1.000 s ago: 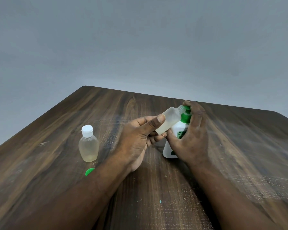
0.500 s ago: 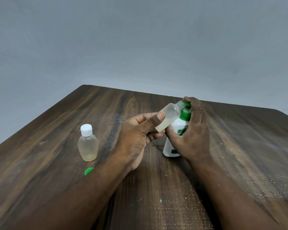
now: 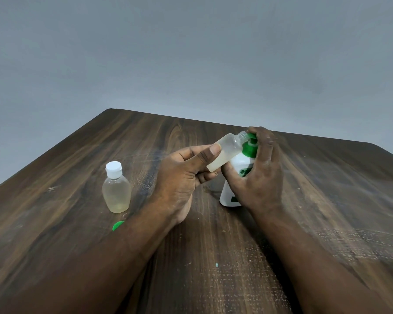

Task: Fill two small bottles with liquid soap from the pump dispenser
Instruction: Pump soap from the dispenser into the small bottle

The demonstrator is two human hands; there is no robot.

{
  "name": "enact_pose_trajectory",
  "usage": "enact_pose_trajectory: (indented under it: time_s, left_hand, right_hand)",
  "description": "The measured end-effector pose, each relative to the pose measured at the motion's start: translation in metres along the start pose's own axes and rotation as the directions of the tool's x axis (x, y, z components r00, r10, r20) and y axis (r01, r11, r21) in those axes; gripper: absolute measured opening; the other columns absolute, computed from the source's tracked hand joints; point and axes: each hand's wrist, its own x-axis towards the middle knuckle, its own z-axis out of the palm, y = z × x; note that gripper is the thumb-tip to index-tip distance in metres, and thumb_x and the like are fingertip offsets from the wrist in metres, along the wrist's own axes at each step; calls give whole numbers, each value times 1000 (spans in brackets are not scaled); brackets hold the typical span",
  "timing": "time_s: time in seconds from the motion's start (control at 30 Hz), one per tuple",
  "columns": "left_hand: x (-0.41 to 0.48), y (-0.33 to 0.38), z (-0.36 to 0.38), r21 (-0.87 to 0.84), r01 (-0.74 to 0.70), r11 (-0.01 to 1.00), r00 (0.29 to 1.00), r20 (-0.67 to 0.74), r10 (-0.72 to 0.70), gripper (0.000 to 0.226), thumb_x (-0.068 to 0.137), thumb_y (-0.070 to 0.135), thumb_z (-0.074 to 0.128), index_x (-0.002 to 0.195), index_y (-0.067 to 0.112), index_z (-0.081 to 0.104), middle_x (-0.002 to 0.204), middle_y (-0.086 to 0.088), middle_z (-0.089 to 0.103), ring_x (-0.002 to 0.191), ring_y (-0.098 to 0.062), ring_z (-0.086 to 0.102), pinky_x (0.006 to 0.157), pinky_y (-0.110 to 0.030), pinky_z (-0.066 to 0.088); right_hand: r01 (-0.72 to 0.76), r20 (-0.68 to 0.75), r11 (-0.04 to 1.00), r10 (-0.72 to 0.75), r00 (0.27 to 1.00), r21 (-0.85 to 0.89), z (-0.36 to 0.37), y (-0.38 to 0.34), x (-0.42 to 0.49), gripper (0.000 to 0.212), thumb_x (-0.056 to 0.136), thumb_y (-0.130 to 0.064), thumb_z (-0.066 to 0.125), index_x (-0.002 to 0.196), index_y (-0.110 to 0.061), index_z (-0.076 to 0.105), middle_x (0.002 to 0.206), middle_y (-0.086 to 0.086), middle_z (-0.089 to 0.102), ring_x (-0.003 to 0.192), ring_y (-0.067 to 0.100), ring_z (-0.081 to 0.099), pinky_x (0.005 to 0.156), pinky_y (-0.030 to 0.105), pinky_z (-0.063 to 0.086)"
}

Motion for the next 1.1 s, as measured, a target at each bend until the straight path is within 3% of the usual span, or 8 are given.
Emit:
enact_pose_trajectory:
  time_s: [0.23, 0.5, 0.7, 1.0, 1.1]
  left_hand:
    - [0, 0, 2, -25, 10, 1000, 1000, 13, -10, 56, 68, 39, 84, 107, 0, 75, 92, -13, 77, 82, -19, 73, 73, -26, 59]
    - [0, -2, 3, -31, 17, 999, 1000, 4, -17, 53, 72, 36, 83, 107, -2, 75, 92, -14, 77, 81, -19, 72, 71, -25, 59]
    - [-1, -2, 2, -31, 18, 999, 1000, 5, -18, 52, 68, 38, 85, 104, 0, 77, 98, -16, 78, 84, -21, 73, 72, -26, 59]
    - [-1, -2, 4, -41, 28, 999, 1000, 14, -27, 50, 69, 38, 84, 103, 2, 77, 94, -14, 78, 84, -20, 73, 74, -27, 60]
    - [-1, -1, 4, -34, 28, 999, 1000, 12, -28, 50, 71, 38, 84, 103, 1, 76, 93, -14, 77, 82, -19, 72, 71, -25, 59]
  right_hand:
    - [39, 7, 998, -40, 999, 40, -1, -1, 4, 84, 80, -46, 76, 148, -11, 42, 145, 8, 54, 130, 28, 55, 100, 46, 54]
    - [14, -38, 1000, -13, 999, 15, 0, -3, -1, 79, 81, -42, 80, 144, -7, 48, 136, 11, 57, 120, 27, 58, 94, 45, 55]
    - [34, -20, 999, -33, 999, 4, 0, -1, -1, 82, 81, -46, 78, 147, -12, 42, 140, 11, 55, 124, 30, 57, 96, 47, 55]
    - [22, -42, 999, -21, 999, 33, 0, -2, 1, 82, 80, -39, 81, 146, -3, 48, 140, 13, 55, 125, 27, 56, 99, 35, 51]
    - [32, -49, 999, -31, 998, 15, 1, -3, -1, 81, 81, -42, 79, 144, -3, 47, 138, 14, 55, 123, 31, 57, 97, 42, 54]
